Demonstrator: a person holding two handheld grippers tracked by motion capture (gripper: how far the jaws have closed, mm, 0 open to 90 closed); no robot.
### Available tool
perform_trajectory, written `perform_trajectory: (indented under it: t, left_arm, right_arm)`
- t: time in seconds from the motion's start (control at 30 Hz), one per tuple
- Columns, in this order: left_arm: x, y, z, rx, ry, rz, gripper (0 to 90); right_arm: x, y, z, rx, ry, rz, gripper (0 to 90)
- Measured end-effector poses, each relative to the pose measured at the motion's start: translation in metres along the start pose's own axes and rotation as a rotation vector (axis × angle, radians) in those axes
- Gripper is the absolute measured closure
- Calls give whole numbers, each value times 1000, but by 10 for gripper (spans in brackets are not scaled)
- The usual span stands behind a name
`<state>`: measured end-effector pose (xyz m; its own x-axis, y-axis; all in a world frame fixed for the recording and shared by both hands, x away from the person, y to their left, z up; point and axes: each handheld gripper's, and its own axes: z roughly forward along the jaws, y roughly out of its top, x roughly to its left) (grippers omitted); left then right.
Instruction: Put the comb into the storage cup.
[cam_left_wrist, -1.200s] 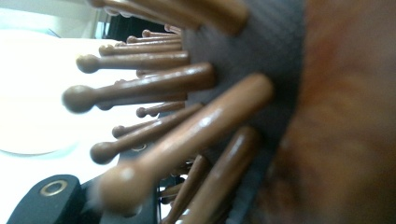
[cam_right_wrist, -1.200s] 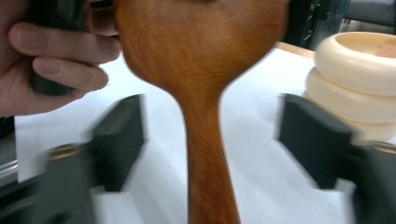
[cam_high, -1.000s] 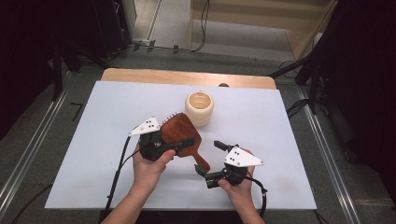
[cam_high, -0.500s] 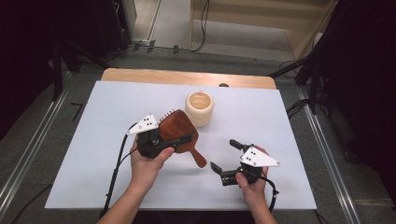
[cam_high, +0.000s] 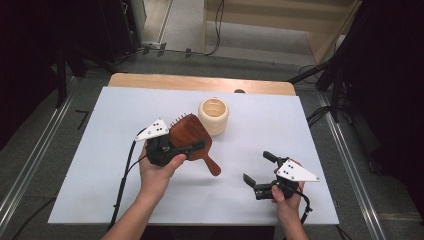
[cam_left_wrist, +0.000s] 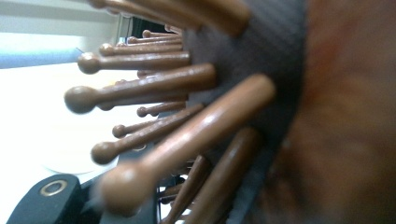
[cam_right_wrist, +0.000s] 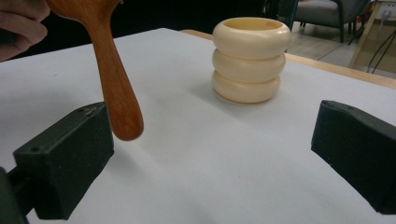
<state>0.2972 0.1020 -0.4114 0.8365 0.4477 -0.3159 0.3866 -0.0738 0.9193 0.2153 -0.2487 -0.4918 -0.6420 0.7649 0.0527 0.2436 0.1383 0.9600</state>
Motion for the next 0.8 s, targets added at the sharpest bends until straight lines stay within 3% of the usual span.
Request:
perform_trajectory:
  t: [0.27,0.8]
  left_arm:
    - [-1,3,2,12,5,16,561]
    - [8,12,2,-4,19,1,561]
  right_arm:
    - [-15,-8,-18,6,-35,12,0]
    - [-36,-23,-39,31,-79,25,0]
